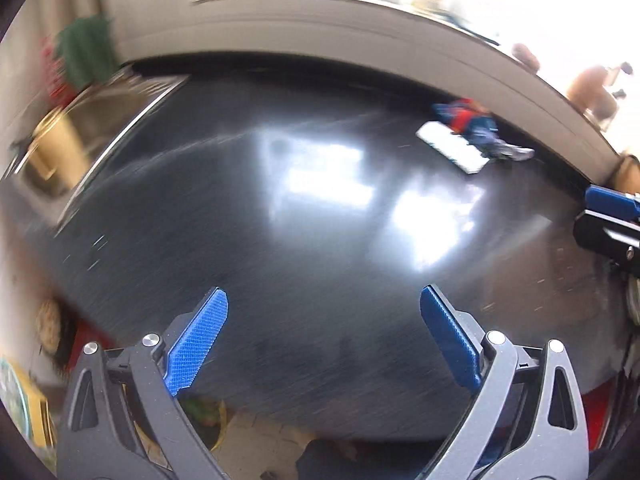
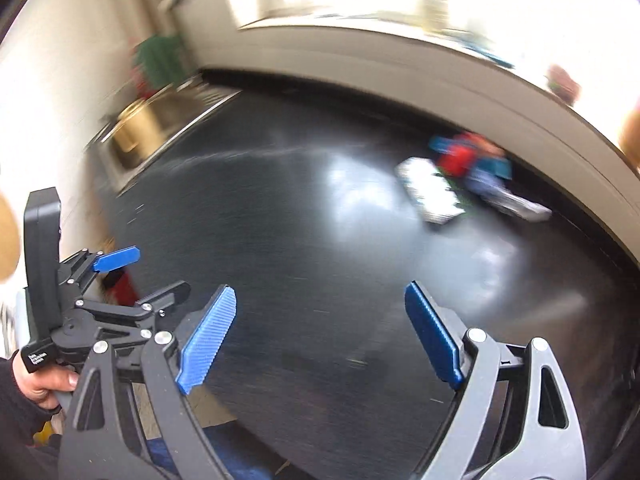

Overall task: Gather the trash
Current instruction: 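Swing both tools back over the countertop, then grasp the white blister pack with left tool while right tool grasps foil wrapper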

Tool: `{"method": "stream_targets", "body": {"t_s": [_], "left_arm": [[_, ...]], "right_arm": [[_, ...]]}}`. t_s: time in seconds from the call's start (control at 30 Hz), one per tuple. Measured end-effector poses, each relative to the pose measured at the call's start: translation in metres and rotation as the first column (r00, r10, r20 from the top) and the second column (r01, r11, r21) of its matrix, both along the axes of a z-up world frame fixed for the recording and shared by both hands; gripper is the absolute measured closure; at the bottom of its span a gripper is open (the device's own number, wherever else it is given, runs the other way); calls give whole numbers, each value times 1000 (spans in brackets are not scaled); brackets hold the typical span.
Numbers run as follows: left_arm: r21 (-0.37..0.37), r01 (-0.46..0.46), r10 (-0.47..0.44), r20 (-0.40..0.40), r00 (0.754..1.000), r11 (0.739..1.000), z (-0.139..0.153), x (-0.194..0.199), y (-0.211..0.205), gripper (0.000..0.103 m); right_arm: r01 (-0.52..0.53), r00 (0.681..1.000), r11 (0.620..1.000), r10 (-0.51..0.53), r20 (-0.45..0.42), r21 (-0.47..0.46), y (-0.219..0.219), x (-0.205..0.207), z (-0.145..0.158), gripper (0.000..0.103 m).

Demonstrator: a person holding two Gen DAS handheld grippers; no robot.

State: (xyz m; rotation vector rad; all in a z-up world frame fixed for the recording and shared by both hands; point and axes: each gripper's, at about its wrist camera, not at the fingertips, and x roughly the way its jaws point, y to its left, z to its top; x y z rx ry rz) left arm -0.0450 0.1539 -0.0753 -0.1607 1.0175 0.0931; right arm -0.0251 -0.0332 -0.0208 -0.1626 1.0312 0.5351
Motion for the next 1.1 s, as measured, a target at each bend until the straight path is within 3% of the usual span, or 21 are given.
{"method": "stream_targets", "body": {"t_s": [0.23,0.43,0.6,0.87,1.1], "left_arm": [[9,115,-115,-19,993,993,5,50,-83,9],[11,144,-143,-42,989,990,2,81,-121,9],[11,138,-136,-73,988,990,-6,119,-139,9],[-7,68,-68,-159,985,998,-38,213,-164,9],[67,-13,29,-231,973,998,-79,273,-166,9]], "right_arm": [[163,986,987,-163,16,-2,-108,15,3,19],[192,981,981,-192,7,0,-152,28,-2,19],[182,983,983,-182,3,-1,-165,53,-7,19],[111,993,993,-111,-26,-28,-176,128,-32,19],[-4,999,998,1,-52,-68,-161,201,-69,19]]}}
